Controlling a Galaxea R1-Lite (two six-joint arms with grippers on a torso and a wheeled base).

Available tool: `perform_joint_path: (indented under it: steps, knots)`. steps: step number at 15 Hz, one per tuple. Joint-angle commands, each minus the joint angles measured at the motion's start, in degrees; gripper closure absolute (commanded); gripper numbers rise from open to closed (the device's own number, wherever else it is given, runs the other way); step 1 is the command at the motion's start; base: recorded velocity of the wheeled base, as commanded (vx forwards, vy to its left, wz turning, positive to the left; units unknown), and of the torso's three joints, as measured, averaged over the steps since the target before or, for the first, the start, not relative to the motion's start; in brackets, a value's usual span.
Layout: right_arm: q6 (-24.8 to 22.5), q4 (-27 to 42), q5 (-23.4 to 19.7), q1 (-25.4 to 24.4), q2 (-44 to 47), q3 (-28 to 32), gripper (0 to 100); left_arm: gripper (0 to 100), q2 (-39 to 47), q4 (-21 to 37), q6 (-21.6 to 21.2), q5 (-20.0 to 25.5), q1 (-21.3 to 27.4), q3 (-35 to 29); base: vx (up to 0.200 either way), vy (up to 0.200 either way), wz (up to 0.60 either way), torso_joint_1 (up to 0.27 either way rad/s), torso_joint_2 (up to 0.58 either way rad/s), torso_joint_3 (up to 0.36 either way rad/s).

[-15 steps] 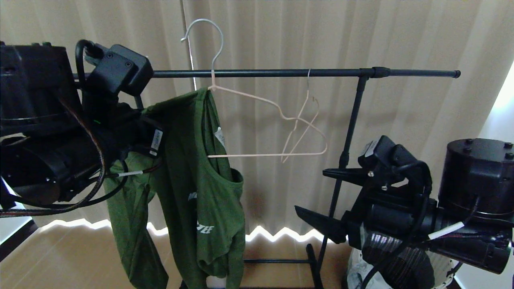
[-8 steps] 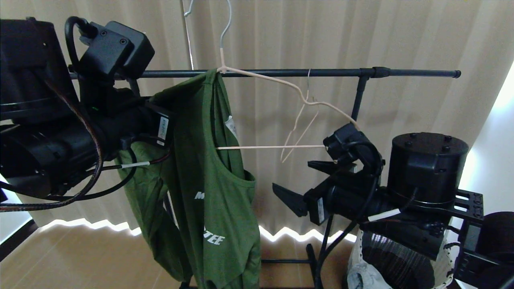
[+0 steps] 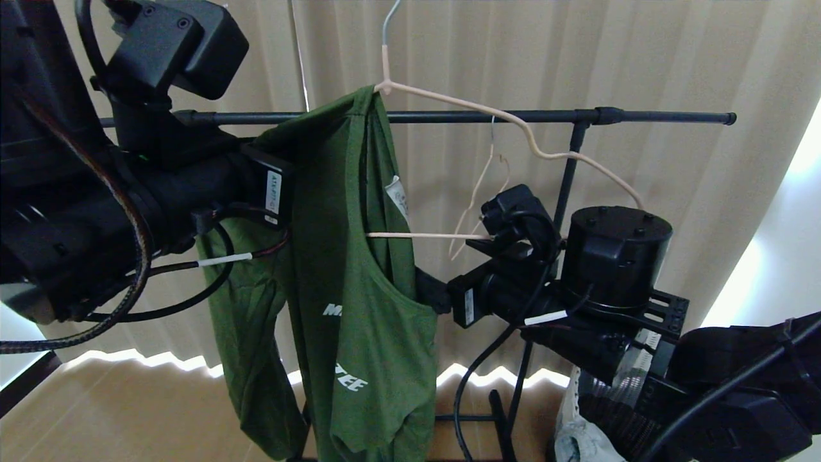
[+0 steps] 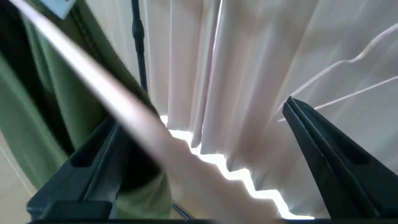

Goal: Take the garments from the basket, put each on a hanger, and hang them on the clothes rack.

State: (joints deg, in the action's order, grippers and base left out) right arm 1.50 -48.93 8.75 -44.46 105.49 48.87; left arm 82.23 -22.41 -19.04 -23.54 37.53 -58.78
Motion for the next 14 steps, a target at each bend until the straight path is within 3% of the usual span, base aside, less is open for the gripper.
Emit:
perform_joint_path:
  steps: [1,7,14]
  knots:
    - [0.0,0.0,0.1,-1.2,0.7,-0.5,0,100,-0.1,0.0,0.0,-0.3,0.3,-0.9,0.0,0.0,0.0,0.0,0.0,0.0]
    - [-0.2,0.2,1.4,-0.9,-2.6,-6.6,0,100,0.2,0.0,0.0,-0.5,-1.1,-1.8,0.0,0.0,0.0,0.0,0.0,0.0]
    - [-0.4,0.0,1.3,-0.3,-3.3,-6.2,0,100,1.2,0.3,-0.3,-0.9,-3.2,-1.0,0.0,0.0,0.0,0.0,0.0,0.0]
